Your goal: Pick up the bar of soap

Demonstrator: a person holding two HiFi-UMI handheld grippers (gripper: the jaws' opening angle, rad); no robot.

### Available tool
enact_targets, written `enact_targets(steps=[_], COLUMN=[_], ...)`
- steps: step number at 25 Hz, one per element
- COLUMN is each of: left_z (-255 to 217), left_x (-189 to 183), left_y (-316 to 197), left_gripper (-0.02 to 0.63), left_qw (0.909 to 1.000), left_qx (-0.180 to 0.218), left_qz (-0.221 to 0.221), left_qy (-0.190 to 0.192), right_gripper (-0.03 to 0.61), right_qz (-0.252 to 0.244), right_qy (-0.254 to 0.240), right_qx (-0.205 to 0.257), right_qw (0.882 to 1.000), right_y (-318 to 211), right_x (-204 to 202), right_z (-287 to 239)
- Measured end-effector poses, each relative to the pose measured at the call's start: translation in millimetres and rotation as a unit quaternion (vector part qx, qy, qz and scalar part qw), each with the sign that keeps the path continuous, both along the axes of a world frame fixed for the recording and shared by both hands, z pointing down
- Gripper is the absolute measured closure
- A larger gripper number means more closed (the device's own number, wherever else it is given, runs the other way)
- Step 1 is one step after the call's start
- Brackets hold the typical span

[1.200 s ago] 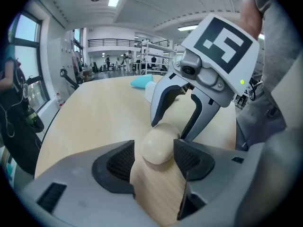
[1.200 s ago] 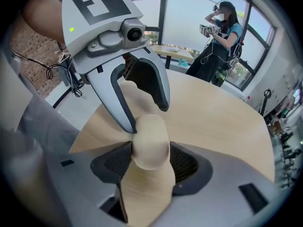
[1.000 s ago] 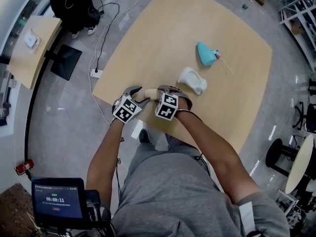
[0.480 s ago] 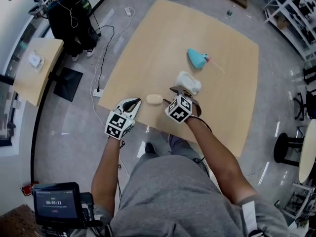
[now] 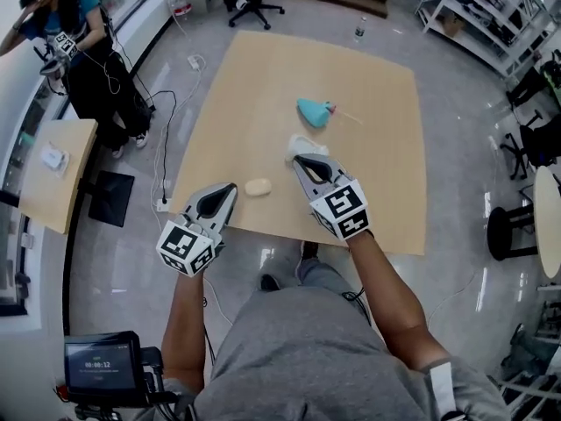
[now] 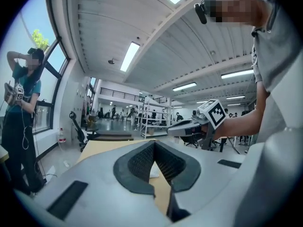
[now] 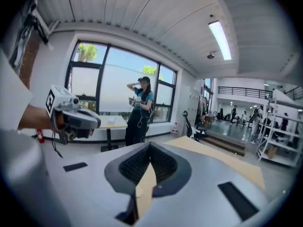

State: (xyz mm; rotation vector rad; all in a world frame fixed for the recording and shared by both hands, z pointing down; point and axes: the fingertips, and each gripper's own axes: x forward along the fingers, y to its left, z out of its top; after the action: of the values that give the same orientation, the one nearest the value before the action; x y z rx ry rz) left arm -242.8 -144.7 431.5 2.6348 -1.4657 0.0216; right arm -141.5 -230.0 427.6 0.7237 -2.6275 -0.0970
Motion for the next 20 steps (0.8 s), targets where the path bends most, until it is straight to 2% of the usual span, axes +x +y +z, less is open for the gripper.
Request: enact_targets(steps=[5, 10, 15, 20], left_z=[-52, -85, -112, -125], left_x=[10, 19, 97, 160], left_y=[15, 36, 87, 135], left_gripper=[0.609, 0.609, 0.609, 0.609], left_qw=[0.9987, 0.997, 0.995, 0.9929], left_qx=[0.049, 0.077, 0.097, 0.112], left_qz=[0.012, 0.012, -0.01, -0.032], left_qy=[0.002, -0.006, -0.022, -0.024], right_gripper=[0.572, 0.571, 0.572, 0.572], right_qz=[0.011, 0.017, 0.012, -0.002], right_qy=[-0.092, -0.135, -0.167, -0.176], right_qx=[0.031, 0.056, 0.076, 0.083], right_qw=[0.995, 0.989, 0.983, 0.981], right_y=[26, 50, 109, 168], right_x=[34, 65, 162, 232], right_z=[-83, -136, -171, -181])
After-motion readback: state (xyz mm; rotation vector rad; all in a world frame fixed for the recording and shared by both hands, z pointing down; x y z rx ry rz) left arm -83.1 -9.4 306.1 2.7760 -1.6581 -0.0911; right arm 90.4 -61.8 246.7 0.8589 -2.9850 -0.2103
